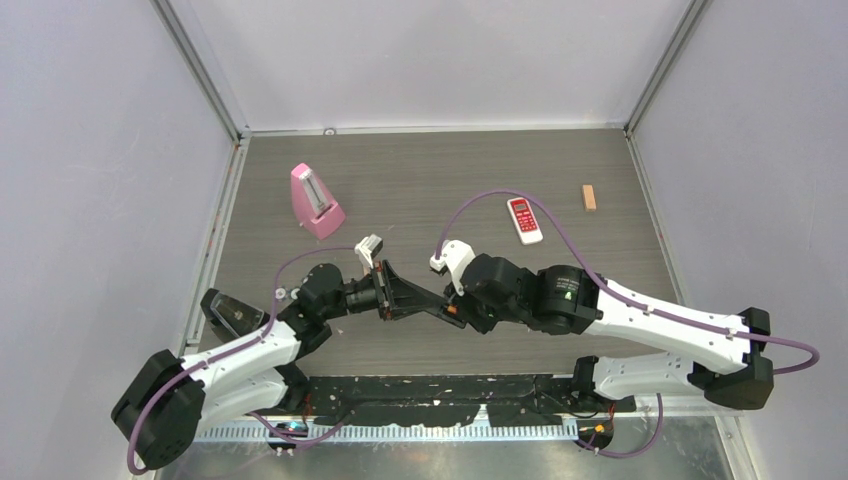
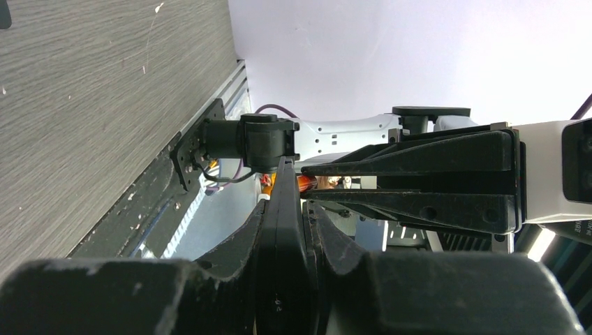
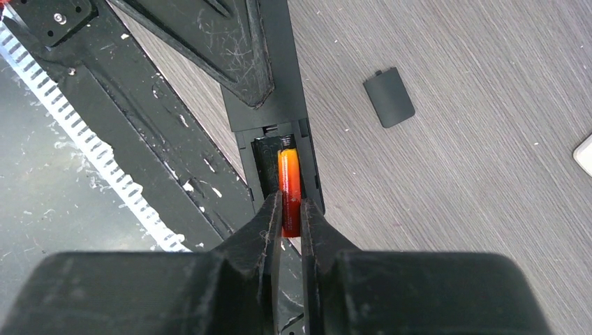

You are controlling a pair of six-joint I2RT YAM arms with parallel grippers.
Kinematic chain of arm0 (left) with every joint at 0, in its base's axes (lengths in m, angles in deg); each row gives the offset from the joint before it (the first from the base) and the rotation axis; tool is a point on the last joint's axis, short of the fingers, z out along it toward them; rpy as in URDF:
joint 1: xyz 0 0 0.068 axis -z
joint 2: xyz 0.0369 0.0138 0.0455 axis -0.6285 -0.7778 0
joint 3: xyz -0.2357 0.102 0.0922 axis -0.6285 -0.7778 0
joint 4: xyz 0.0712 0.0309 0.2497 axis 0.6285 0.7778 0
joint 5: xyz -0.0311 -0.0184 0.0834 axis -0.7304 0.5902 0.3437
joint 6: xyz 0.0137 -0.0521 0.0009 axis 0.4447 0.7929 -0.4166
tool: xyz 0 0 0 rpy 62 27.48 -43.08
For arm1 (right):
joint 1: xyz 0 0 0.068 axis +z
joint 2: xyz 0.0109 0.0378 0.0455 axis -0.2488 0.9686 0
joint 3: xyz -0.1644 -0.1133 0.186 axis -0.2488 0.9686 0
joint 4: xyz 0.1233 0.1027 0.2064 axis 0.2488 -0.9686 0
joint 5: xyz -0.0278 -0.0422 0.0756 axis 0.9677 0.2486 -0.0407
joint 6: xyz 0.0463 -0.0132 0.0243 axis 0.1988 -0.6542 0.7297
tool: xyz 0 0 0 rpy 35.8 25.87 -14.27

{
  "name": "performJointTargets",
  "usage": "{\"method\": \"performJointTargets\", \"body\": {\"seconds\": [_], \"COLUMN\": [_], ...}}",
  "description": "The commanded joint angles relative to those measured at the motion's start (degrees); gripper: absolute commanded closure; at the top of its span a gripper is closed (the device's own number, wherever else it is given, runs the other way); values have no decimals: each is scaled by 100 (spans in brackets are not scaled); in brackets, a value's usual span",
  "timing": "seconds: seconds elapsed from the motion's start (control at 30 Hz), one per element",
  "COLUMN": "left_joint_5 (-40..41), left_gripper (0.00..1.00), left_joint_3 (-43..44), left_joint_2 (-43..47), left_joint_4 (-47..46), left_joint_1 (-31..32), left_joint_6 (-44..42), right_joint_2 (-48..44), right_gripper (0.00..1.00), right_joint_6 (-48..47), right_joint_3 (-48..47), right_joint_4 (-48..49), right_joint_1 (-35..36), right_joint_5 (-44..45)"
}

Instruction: Load the batteries into the remote control

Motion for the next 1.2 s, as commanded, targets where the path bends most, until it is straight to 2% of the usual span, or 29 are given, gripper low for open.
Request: {"method": "performJointTargets", "body": {"seconds": [0.0,0.37,0.7,1.17], "left_joint_5": [-549,-655,-731,-855], "left_gripper": [100,100,100,100], "left_joint_3": [138,200,393,314], "left_joint_2": [143,149,337,142], "left_joint_4": [-59,-23,533,-73], "left_joint_1": [72,68,68,67], "left_joint_6": [-20,-352,-854,-37], "right_joint_2": [-275,-529,-478,-184], "right_gripper": [95,95,95,94], "right_joint_6": [-114,-61,-44,-132], "right_joint_3": [106,241,297,299], "right_joint_4": [172,218,304,466], "right_joint_1": [-69,-68,-72,-67], "right_joint_5": [574,615,560,447]}}
